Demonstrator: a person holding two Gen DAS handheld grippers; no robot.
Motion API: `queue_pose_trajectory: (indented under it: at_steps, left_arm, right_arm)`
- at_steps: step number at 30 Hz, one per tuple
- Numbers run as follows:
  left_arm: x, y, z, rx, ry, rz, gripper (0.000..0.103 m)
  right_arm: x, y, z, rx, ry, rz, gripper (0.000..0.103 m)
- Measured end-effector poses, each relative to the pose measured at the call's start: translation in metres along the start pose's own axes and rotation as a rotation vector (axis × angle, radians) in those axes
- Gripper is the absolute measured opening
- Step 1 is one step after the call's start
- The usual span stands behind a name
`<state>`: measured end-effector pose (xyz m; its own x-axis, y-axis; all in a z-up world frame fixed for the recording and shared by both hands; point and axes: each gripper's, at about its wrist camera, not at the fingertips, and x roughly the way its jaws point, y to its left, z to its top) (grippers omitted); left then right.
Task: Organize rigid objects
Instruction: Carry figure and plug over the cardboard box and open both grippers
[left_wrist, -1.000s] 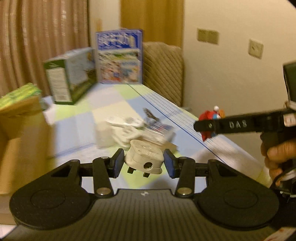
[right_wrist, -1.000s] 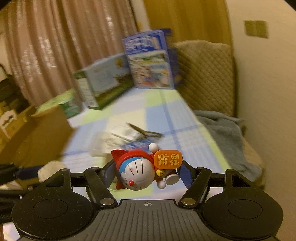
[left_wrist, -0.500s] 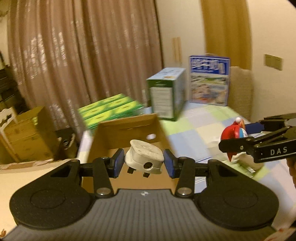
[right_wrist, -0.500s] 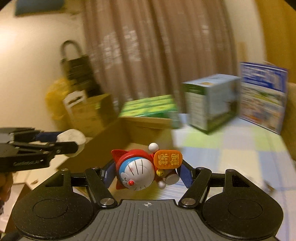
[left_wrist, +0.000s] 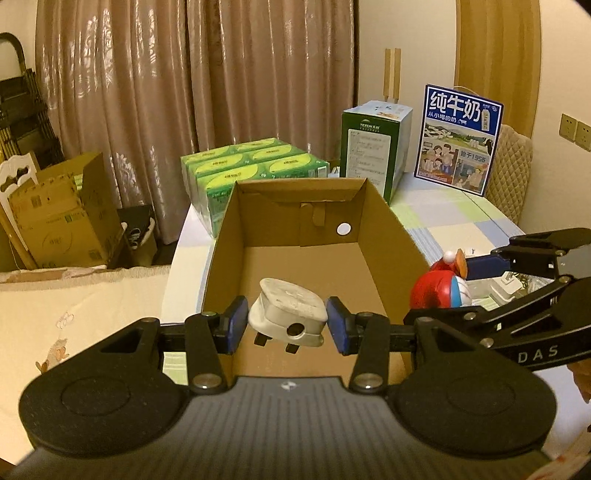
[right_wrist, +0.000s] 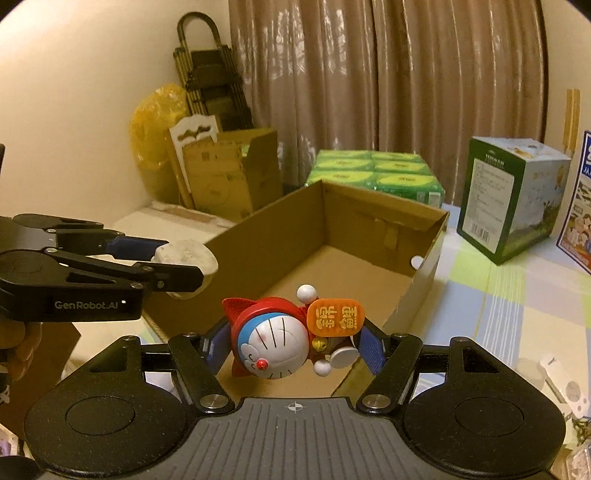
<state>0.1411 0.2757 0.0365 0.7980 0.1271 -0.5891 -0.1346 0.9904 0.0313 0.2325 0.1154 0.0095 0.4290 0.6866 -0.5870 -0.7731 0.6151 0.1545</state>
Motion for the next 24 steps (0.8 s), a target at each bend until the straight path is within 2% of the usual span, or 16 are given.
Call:
queue_pose_trajectory:
  at_steps: [16, 18, 19, 24]
  left_arm:
    - [0.012, 0.000, -0.010, -0.032, 0.035, 0.007, 0.042]
    - [0.012, -0.002, -0.010, -0.023, 0.027, 0.021, 0.047]
    - [0.010, -0.003, -0.010, -0.016, 0.020, 0.027, 0.055]
    - [0.003, -0.001, -0.008, -0.025, 0.004, 0.035, 0.055]
  right_arm:
    - [-0.001, 0.007, -0.006, -0.006, -0.007, 0.001, 0.067]
    - [0.000, 0.007, -0.006, -0.008, -0.009, 0.006, 0.068]
    - [0.001, 0.007, -0.006, -0.006, 0.002, 0.002, 0.069]
    - [-0.009, 0.006, -0.006, 0.006, -0.043, -0.011, 0.072]
